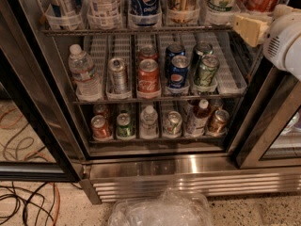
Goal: Pick coke can from top shelf of fridge
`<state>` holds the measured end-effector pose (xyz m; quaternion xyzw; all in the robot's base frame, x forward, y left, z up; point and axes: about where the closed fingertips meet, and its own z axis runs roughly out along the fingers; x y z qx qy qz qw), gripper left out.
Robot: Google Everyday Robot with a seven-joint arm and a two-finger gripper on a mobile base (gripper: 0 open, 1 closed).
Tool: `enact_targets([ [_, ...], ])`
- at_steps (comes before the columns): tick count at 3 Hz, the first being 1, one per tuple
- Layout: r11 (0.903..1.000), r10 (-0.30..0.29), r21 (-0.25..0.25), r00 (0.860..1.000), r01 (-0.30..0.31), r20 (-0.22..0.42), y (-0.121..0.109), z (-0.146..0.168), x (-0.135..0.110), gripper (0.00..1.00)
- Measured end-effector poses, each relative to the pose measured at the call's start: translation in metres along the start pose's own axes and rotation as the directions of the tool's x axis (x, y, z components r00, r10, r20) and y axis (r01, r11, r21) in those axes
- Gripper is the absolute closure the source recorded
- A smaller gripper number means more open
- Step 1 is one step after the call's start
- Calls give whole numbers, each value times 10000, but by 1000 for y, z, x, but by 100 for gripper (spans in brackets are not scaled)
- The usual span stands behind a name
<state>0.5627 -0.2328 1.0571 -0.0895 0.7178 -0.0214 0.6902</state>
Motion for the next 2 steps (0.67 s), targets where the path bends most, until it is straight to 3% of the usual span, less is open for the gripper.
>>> enact_targets([
  [2,9953,238,932,9995,-255,196,-11,5,8,37],
])
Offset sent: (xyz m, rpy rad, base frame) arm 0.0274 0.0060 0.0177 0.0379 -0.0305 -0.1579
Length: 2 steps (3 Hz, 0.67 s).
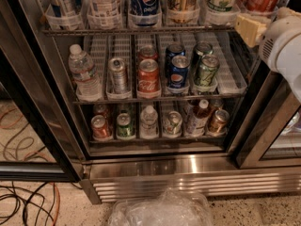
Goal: Pick coke can from top shelf of fridge
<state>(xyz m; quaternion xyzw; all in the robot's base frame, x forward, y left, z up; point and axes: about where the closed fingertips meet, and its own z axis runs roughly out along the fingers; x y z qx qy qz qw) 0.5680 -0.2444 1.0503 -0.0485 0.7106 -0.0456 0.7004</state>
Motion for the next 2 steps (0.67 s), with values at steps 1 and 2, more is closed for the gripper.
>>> enact_targets([
  [1,9998,64,207,9998,-68,183,5,10,-10,36],
  [2,9993,19,384,9995,-31,305,10,17,-19,38],
])
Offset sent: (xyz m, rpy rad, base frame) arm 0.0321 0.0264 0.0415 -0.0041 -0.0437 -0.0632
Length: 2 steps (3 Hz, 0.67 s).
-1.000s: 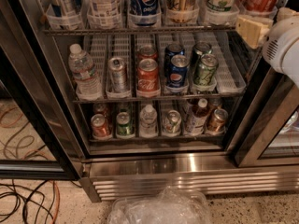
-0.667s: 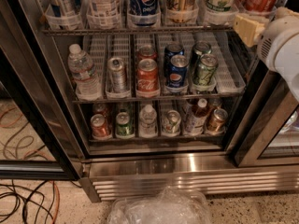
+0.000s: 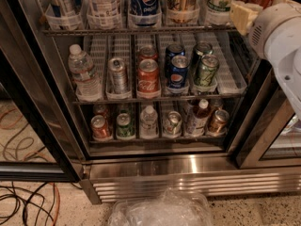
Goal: Pick coke can from top shelf of fridge
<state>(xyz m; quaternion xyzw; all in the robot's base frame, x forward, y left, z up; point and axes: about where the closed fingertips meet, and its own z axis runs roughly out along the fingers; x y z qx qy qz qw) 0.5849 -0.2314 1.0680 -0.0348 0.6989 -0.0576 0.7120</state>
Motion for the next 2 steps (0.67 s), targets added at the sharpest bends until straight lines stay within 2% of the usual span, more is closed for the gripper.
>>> enact_targets([
  [2,9972,-86,742,10000,83,36,-11,-4,-11,37],
])
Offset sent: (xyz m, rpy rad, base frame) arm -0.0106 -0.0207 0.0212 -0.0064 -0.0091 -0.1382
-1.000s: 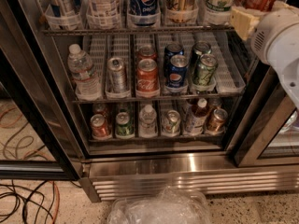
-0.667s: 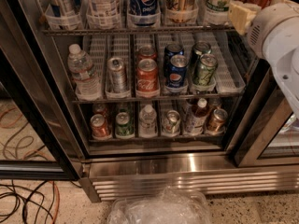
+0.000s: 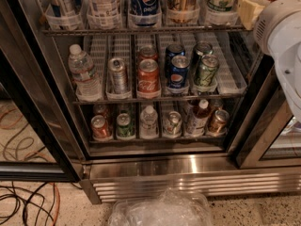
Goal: Pick coke can from top shelf of fridge
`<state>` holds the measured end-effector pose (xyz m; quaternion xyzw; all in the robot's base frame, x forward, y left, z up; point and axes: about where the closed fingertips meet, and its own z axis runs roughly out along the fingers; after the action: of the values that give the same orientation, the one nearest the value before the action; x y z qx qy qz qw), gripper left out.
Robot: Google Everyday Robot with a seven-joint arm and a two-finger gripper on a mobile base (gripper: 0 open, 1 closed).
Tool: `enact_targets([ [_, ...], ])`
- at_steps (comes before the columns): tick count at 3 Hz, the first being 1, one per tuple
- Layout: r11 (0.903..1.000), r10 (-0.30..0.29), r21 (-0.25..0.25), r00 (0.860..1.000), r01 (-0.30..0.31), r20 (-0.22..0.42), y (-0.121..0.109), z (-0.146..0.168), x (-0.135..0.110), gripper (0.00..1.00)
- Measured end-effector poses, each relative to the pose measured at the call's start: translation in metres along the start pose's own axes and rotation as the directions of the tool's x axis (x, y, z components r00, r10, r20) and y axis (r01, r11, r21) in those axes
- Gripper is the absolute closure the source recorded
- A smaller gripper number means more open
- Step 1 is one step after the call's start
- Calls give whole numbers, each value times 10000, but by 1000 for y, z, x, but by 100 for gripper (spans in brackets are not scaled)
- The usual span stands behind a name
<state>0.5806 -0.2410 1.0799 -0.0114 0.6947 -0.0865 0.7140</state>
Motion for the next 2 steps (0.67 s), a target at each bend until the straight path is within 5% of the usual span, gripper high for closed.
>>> enact_targets([
  [2,9995,-59,317,9999,56,96,-5,6,-10,36],
])
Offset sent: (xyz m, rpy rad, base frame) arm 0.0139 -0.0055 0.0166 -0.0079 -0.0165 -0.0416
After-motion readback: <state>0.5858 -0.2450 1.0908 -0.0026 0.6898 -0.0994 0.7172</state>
